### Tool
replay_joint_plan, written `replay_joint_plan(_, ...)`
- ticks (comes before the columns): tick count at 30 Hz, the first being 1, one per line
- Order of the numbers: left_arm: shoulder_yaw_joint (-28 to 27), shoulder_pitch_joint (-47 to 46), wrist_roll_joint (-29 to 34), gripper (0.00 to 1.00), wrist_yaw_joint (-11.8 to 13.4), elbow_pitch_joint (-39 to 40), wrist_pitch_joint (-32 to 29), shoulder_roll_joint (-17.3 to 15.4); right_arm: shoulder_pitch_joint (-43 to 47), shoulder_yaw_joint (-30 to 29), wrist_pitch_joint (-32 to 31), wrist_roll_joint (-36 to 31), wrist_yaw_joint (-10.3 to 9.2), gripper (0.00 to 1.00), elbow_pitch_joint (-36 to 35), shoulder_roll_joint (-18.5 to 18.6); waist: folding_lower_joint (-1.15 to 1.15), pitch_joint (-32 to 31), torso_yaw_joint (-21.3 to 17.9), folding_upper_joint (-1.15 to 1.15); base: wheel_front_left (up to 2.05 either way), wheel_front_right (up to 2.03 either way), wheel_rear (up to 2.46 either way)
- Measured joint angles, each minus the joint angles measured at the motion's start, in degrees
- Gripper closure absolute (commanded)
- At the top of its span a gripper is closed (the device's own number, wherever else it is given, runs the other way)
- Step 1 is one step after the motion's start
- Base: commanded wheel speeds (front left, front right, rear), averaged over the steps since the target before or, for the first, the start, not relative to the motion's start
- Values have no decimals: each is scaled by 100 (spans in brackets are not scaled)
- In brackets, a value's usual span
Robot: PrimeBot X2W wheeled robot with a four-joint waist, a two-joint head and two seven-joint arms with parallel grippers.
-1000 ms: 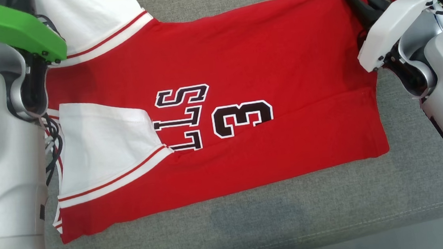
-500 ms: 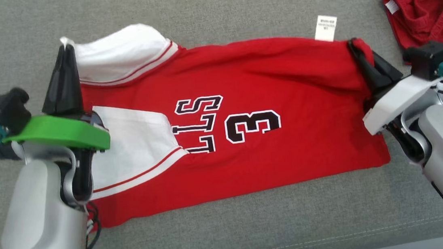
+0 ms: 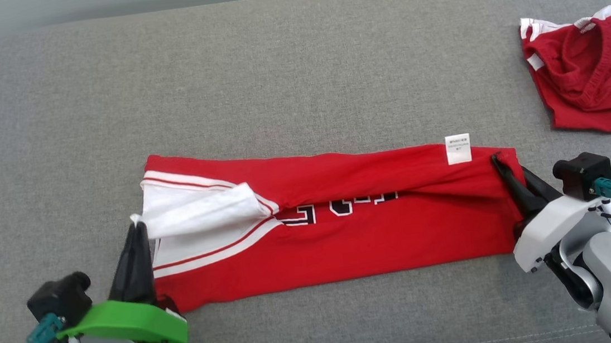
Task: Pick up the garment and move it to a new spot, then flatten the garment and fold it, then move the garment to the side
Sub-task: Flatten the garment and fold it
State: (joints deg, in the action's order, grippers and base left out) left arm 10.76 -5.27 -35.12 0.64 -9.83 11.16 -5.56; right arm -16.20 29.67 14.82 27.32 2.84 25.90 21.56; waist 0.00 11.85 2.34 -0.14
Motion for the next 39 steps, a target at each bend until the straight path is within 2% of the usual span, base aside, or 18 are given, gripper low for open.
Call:
replay_joint_plan(3, 75, 362, -34, 100, 5, 131, -115, 55, 107, -5, -5, -167, -45, 100, -134, 13, 0, -114, 37, 0, 0, 0, 0)
replay_joint_plan(4, 93, 458, -75, 100, 5, 157, -162, 67, 148, -2, -5, -246, -49, 93, -155, 9, 0, -142, 45, 0, 0, 0, 0)
replay_joint_plan(5, 113, 541, -107, 100, 7, 175, -182, 68, 184, 2, -7, -324, -51, 83, -171, 9, 0, -166, 49, 0, 0, 0, 0)
replay_joint_plan(6, 138, 597, -107, 100, 8, 190, -215, 65, 210, 14, -7, -383, -51, 64, -179, 14, 0, -184, 49, 0, 0, 0, 0)
replay_joint_plan(8, 214, 664, -131, 100, 16, 274, -293, 65, 269, 21, -8, -514, -52, 42, -271, 25, 0, -196, 34, 0, 0, 0, 0)
replay_joint_plan(9, 243, 670, -157, 100, 22, 300, -328, 68, 281, 12, -8, -572, -55, 21, -311, 29, 0, -192, 27, 0, 0, 0, 0)
replay_joint_plan(10, 243, 670, -157, 85, 22, 300, -328, 68, 281, 12, -8, -572, -55, 5, -311, 29, 0, -192, 27, 0, 0, 0, 0)
replay_joint_plan(11, 246, 677, -159, 71, 44, 308, -348, 68, 283, 22, -8, -656, -93, 0, -349, 41, 0, -188, 19, 0, 0, 0, 0)
replay_joint_plan(12, 225, 707, -160, 58, 58, 324, -355, 62, 282, 55, -8, -759, -93, 0, -390, 60, 0, -186, 5, 0, 0, 0, 0)
replay_joint_plan(14, 204, 809, -200, 0, 73, 357, -400, 45, 300, 111, -8, -923, -91, 0, -455, 97, 0, -181, -37, 0, 0, 0, 0)
replay_joint_plan(19, 22, 1095, -212, 0, 197, 519, -401, -2, 625, 197, -7, -1279, -103, 0, -528, 291, 0, -164, -158, 0, 0, 0, 0)
replay_joint_plan(24, -305, 1110, -229, 0, 250, 939, -164, -121, 985, 35, -8, -1266, -204, 0, -525, 274, 0, -165, -283, 0, 0, 0, 0)
replay_joint_plan(29, -336, 1085, -174, 0, 266, 1372, 34, -110, 1078, -202, -7, -1260, -249, 0, -644, 276, 0, -198, -407, 0, 0, 0, 0)
replay_joint_plan(34, -271, 1020, -137, 0, 266, 1611, 98, -56, 1132, -728, -8, -822, -301, 0, -840, 160, 0, -275, -495, 0, 0, 0, 0)
replay_joint_plan(39, 31, 1018, -62, 0, 264, 1703, 98, 33, 1125, -1022, -7, -375, -210, 0, -926, -49, 0, -346, -550, 0, 0, 0, 0)
